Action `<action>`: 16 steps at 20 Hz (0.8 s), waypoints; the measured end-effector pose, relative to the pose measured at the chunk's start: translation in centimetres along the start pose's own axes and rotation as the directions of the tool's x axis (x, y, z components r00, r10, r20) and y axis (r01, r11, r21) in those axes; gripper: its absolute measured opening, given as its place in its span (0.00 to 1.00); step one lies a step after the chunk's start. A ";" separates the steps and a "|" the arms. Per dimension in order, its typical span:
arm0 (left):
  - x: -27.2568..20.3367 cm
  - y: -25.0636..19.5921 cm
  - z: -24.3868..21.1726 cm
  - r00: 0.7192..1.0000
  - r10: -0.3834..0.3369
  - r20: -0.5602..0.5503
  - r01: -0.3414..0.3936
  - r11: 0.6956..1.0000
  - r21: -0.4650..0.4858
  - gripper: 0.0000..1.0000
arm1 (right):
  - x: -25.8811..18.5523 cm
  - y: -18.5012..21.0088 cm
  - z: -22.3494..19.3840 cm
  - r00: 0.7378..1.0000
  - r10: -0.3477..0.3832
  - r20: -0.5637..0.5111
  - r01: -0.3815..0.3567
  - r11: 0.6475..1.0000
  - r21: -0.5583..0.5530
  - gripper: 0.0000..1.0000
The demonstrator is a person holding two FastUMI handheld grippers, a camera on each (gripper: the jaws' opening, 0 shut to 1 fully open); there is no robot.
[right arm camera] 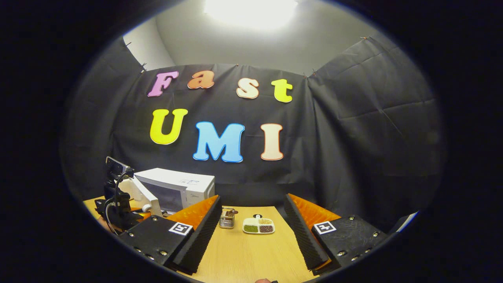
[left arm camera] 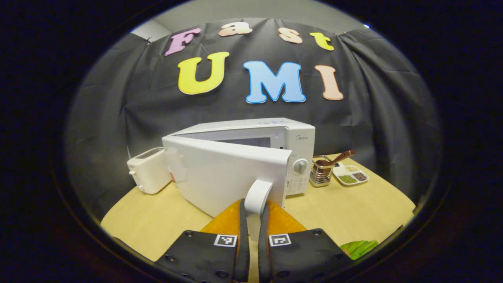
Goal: Open the microwave oven with the left hand, put the food in, and close the microwave oven.
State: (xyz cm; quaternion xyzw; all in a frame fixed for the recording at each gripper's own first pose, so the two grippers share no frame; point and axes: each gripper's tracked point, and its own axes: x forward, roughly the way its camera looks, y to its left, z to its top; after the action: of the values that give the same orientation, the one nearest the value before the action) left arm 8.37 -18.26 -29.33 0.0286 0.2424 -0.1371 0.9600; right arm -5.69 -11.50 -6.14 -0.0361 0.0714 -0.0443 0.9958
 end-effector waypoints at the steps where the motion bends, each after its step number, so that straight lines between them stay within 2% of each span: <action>1: -0.8 0.9 -0.2 1.000 0.016 -0.003 -0.016 1.000 0.000 0.15 | -0.3 0.5 -0.1 1.000 0.028 0.001 -0.028 1.000 -0.002 0.96; 7: -5.3 6.1 -1.8 0.996 0.089 -0.015 -0.089 0.996 -0.014 0.15 | -1.0 4.2 0.7 0.990 0.137 0.020 -0.137 0.991 -0.002 0.96; 10: -6.7 8.5 -2.8 0.996 0.093 -0.018 -0.094 0.995 -0.041 0.15 | -1.2 6.6 1.1 0.985 0.169 0.023 -0.169 0.986 0.002 0.96; 13: -7.7 10.5 -3.4 0.997 0.074 -0.023 -0.075 0.996 -0.039 0.17 | -1.3 8.9 1.3 0.984 0.176 0.020 -0.176 0.983 0.046 0.96; 16: -8.7 12.8 -4.0 0.998 0.053 -0.017 -0.054 0.998 -0.030 0.17 | -1.3 10.9 1.2 0.988 0.153 0.002 -0.153 0.987 0.052 0.96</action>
State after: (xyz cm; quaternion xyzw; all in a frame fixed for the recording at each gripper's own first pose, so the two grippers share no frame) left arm 2.77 -3.31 -28.88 0.0216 0.2512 -0.1073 0.9617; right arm -5.91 -0.49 -5.63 -0.0048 0.0736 0.0303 0.9968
